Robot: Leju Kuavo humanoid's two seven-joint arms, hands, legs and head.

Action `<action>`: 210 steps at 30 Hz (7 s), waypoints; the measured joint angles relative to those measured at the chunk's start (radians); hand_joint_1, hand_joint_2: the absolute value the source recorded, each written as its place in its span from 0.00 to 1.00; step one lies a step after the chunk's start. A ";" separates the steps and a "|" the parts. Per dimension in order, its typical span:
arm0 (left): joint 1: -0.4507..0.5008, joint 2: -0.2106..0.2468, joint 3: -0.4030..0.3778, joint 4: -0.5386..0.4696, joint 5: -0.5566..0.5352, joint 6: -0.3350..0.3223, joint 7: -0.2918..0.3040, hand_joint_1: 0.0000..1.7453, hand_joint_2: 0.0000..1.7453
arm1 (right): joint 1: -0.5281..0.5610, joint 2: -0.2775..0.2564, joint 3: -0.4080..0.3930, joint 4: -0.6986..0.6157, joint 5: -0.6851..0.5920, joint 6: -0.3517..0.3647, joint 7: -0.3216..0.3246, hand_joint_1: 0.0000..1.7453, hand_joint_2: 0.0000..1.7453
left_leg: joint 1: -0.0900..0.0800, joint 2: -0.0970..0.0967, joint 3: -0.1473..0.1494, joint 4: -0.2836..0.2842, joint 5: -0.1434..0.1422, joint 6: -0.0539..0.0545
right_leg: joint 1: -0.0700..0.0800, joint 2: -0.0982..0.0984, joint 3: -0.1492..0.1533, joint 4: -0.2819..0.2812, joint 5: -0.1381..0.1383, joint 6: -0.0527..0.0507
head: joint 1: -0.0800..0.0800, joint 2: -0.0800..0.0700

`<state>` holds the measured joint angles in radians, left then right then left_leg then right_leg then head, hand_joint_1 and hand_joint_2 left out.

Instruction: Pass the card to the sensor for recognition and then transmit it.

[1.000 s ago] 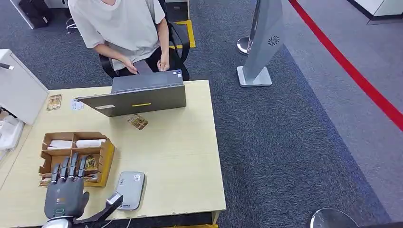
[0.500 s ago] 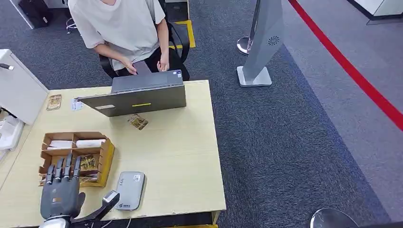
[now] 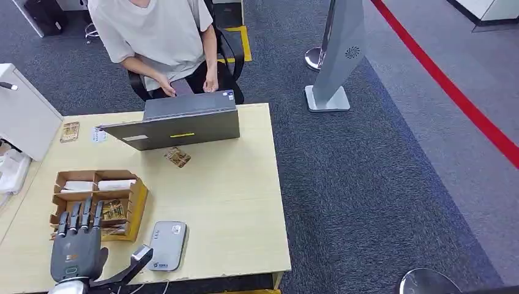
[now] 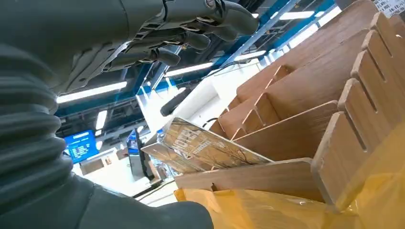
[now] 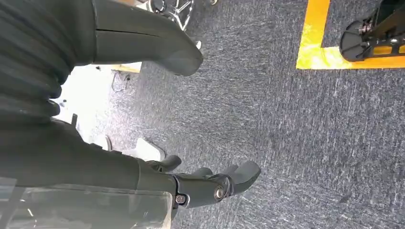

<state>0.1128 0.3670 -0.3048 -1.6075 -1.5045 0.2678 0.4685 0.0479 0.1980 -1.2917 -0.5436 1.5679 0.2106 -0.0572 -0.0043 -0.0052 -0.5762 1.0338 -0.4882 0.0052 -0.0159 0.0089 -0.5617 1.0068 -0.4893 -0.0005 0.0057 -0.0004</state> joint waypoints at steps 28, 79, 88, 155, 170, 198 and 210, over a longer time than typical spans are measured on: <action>-0.002 0.017 0.014 -0.005 0.000 -0.034 0.021 0.00 1.00 | 0.012 0.025 0.000 -0.066 0.000 0.042 0.000 0.00 1.00 | 0.000 0.000 0.000 0.000 0.000 0.000 | 0.000 0.000 0.000 0.000 0.000 0.000 | 0.000 0.000; -0.066 0.003 0.058 0.073 0.000 -0.024 -0.042 0.00 1.00 | 0.019 0.030 0.020 -0.080 0.000 0.041 -0.003 0.00 1.00 | 0.000 0.000 0.000 0.000 0.000 0.000 | 0.000 0.000 0.000 0.000 0.000 0.000 | 0.000 0.000; -0.074 -0.013 0.065 0.124 0.000 0.003 -0.056 0.00 1.00 | 0.019 0.030 0.026 -0.079 0.000 0.038 -0.003 0.00 1.00 | 0.000 0.000 0.000 0.000 0.000 0.000 | 0.000 0.000 0.000 0.000 0.000 0.000 | 0.000 0.000; -0.152 -0.072 0.047 0.222 0.000 0.070 -0.130 0.00 1.00 | 0.011 0.006 0.047 0.000 0.000 -0.016 -0.012 0.00 1.00 | 0.000 0.000 0.000 0.000 0.000 0.000 | 0.000 0.000 0.000 0.000 0.000 0.000 | 0.000 0.000; -0.158 -0.081 0.032 0.223 0.000 0.076 -0.130 0.00 1.00 | 0.010 0.003 0.049 0.015 0.000 -0.029 -0.014 0.00 1.00 | 0.000 0.000 0.000 0.000 0.000 0.000 | 0.000 0.000 0.000 0.000 0.000 0.000 | 0.000 0.000; -0.172 -0.085 0.026 0.222 0.000 0.088 -0.122 1.00 1.00 | 0.005 -0.011 0.056 0.047 0.000 -0.050 -0.015 0.00 1.00 | 0.000 0.000 0.000 0.000 0.000 0.000 | 0.000 0.000 0.000 0.000 0.000 0.000 | 0.000 0.000; -0.172 -0.091 0.026 0.223 0.000 0.082 -0.155 1.00 1.00 | 0.005 -0.016 0.057 0.058 0.000 -0.053 -0.012 0.00 1.00 | 0.000 0.000 0.000 0.000 0.000 0.000 | 0.000 0.000 0.000 0.000 0.000 0.000 | 0.000 0.000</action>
<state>-0.0590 0.2762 -0.2792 -1.3848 -1.5045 0.3494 0.3136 0.0528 0.1816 -1.2348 -0.4860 1.5679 0.1575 -0.0690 -0.0043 -0.0051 -0.5764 1.0339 -0.4882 0.0051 -0.0159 0.0090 -0.5619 1.0068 -0.4892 -0.0007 0.0061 -0.0004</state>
